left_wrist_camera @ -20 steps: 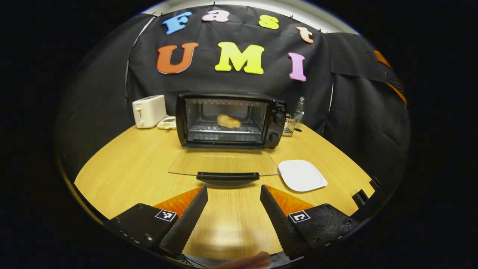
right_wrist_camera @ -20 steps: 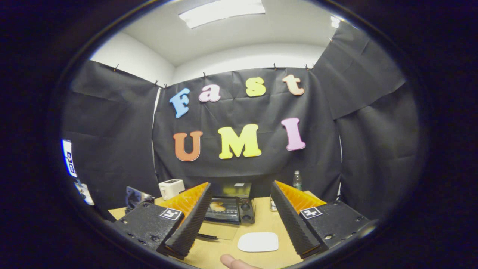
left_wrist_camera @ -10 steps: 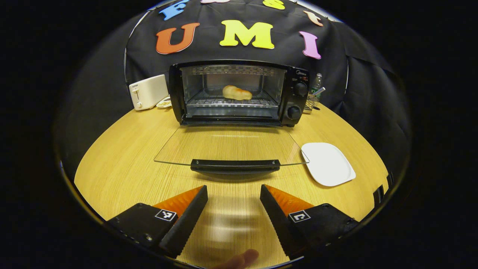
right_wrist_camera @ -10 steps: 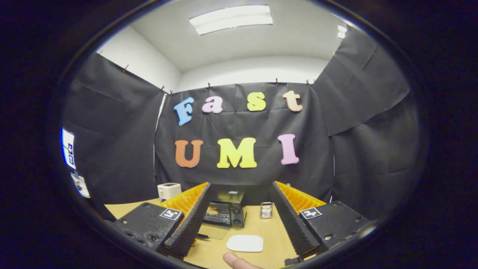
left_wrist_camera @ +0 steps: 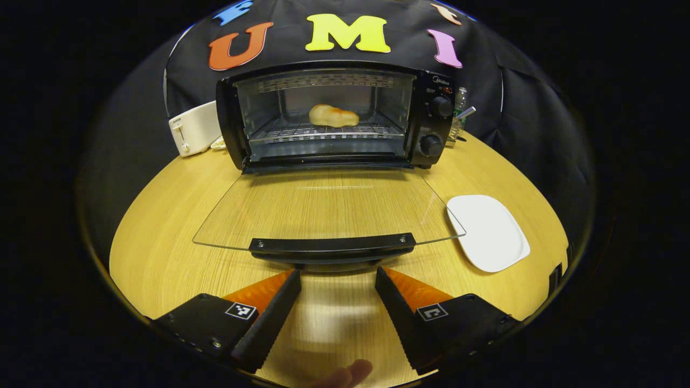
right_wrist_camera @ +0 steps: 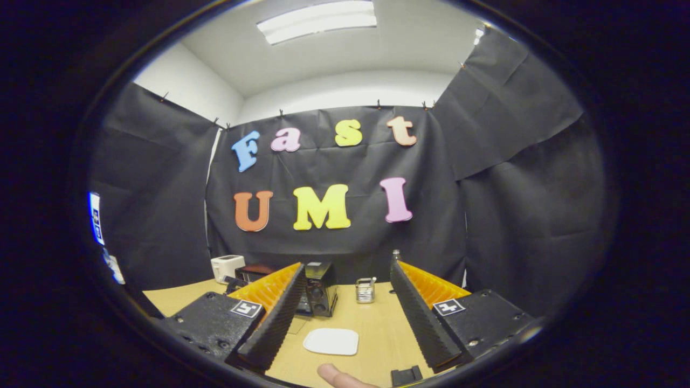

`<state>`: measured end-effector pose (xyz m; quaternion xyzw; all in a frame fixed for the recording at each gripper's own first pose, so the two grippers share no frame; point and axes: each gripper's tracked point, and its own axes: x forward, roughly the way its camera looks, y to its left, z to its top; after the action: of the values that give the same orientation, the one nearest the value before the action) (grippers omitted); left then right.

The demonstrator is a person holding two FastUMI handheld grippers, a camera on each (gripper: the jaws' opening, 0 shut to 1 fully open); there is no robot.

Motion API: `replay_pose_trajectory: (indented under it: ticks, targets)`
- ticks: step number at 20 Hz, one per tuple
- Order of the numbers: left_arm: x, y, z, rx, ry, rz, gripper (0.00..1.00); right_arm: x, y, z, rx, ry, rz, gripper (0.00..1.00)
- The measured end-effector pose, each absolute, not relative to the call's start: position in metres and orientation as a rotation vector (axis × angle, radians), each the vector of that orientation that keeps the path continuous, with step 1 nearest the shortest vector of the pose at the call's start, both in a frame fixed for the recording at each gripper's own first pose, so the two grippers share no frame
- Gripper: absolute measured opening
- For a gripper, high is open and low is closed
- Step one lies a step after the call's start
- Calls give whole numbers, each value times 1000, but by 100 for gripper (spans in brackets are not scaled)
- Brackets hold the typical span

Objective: Open the electric oven with the left hand, put the food in, and close the electric oven.

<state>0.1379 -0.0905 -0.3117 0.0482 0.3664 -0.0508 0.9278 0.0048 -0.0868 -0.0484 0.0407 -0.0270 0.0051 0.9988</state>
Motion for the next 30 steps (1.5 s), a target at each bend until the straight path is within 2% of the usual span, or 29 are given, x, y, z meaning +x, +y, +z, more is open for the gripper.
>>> replay_pose_trajectory:
  ticks: [4,8,19,20,21,24,30]
  targets:
    - [140,-91,-311,61,791,-88,93,10,-111,-62,88,-21,-22,96]
    - [139,-92,-305,59,794,-92,94,9,-105,-59,102,-25,0,96]
    - [150,-95,-253,47,687,-135,95,10,-74,-44,95,-17,22,96]
    - [153,-95,-246,49,671,-146,86,10,-73,-44,95,-19,26,96]
    - [156,-94,-239,51,652,-149,95,11,-72,-45,91,-15,25,96]
    - [164,-94,-224,33,628,-162,92,12,-76,-48,91,-4,14,96]
    - [202,-90,-193,38,600,-137,92,15,-79,-55,101,20,11,96]
